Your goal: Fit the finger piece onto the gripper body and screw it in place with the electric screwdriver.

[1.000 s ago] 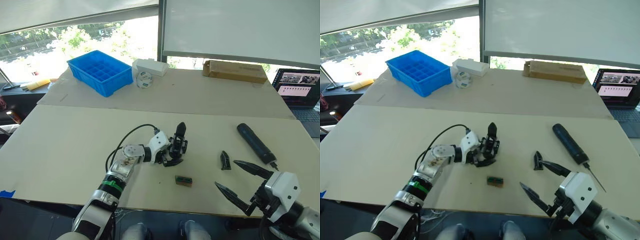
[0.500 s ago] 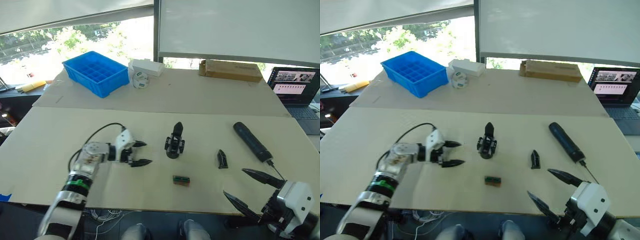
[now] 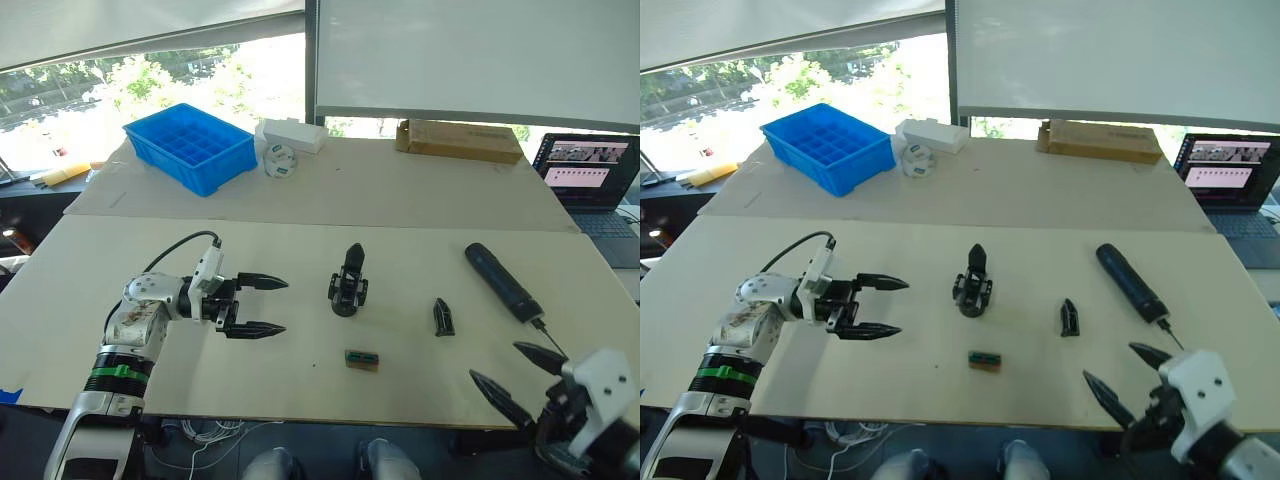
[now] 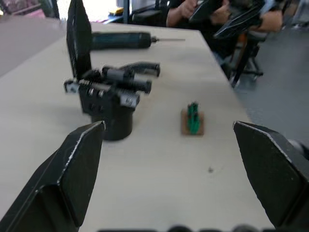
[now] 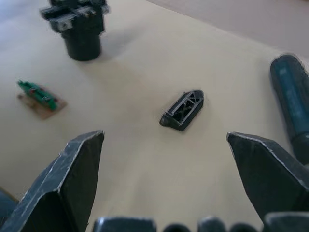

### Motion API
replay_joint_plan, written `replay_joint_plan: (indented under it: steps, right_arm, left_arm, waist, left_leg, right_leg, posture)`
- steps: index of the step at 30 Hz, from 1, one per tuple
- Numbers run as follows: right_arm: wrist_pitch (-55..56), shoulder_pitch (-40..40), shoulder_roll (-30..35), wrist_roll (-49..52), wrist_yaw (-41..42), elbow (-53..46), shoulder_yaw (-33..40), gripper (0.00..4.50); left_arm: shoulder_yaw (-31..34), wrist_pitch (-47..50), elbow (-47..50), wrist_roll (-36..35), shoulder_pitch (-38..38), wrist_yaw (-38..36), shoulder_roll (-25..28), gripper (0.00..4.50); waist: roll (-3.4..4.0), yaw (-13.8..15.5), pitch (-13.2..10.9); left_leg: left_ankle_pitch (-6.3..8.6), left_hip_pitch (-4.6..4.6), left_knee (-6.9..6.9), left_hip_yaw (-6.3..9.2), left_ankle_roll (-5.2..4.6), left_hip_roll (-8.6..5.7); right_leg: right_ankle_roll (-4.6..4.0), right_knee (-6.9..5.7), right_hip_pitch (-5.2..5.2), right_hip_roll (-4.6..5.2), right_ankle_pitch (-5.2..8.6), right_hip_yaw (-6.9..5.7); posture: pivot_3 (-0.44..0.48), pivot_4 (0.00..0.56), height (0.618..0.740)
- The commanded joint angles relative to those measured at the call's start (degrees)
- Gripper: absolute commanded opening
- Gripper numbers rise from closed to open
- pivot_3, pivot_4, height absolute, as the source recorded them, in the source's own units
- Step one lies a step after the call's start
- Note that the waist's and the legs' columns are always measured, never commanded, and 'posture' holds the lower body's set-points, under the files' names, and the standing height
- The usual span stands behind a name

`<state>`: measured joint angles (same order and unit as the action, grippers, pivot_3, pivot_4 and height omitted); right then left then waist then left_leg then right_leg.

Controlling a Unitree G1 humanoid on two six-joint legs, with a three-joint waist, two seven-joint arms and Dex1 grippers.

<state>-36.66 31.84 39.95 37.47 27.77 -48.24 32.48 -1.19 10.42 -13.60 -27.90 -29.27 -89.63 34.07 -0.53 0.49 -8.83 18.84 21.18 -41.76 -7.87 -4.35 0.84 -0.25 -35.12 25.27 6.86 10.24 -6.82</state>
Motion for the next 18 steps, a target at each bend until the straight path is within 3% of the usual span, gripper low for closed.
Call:
replay_joint_plan:
  steps: [1, 3, 8, 14, 18]
  right_arm:
    - [-28.0, -12.3, 11.0, 15.1, -11.5, -0.7, 1.0, 4.5]
    - [-40.3, -20.6, 15.9, 19.7, -14.9, 1.4, -1.9, 4.5]
    - [-55.5, -42.9, 2.2, 18.5, -27.6, 11.8, -8.0, 4.5]
    - [-55.8, -47.8, -5.3, 16.6, -41.2, 20.9, -11.3, 4.5]
    - [-55.8, -48.2, -7.2, 17.3, -45.8, 22.7, -12.9, 4.5]
  left_arm:
    - [0.3, 6.5, 6.5, -4.2, -2.7, 1.5, -0.1, 4.49]
    - [0.0, 8.5, 7.9, -4.9, -3.3, 2.0, -0.3, 4.49]
    - [-0.4, 10.4, 9.5, -5.6, -4.5, 2.6, -1.3, 4.49]
    - [-0.1, 10.8, 11.3, -5.9, -4.0, 3.3, -1.4, 4.49]
    - [0.1, 11.0, 12.7, -5.9, -3.1, 3.6, -1.0, 4.49]
  waist:
    - [0.02, 0.1, 0.0]
    - [0.04, 0.2, 0.0]
    - [-0.11, 0.3, 0.0]
    - [-0.06, 0.3, 0.0]
    - [-0.03, -0.2, 0.0]
  left_leg:
    - [-0.01, 0.01, 0.0, 0.0, 0.0, 0.0]
    - [-0.01, 0.02, 0.0, 0.01, -0.02, -0.01]
    - [-0.07, 0.22, 0.07, 0.22, 0.08, -0.01]
    - [-0.07, 0.41, 0.06, 0.06, 0.06, -0.12]
    - [-0.07, 0.34, 0.09, -0.05, 0.07, -0.12]
  right_leg:
    - [-0.03, 0.02, 0.0, 0.01, -0.02, -0.02]
    - [-0.09, 0.04, -0.02, 0.0, -0.02, -0.03]
    - [-0.17, 0.1, 0.04, -0.48, 0.03, -0.22]
    - [0.06, 0.1, 0.12, -0.53, -0.06, -0.4]
    - [0.16, 0.11, 0.08, -0.61, -0.03, -0.46]
  posture:
    - [0.0, 0.15, 0.74]
    - [0.0, 0.15, 0.74]
    - [0.0, 0.15, 0.74]
    - [0.0, 0.15, 0.74]
    - [0.0, 0.15, 0.74]
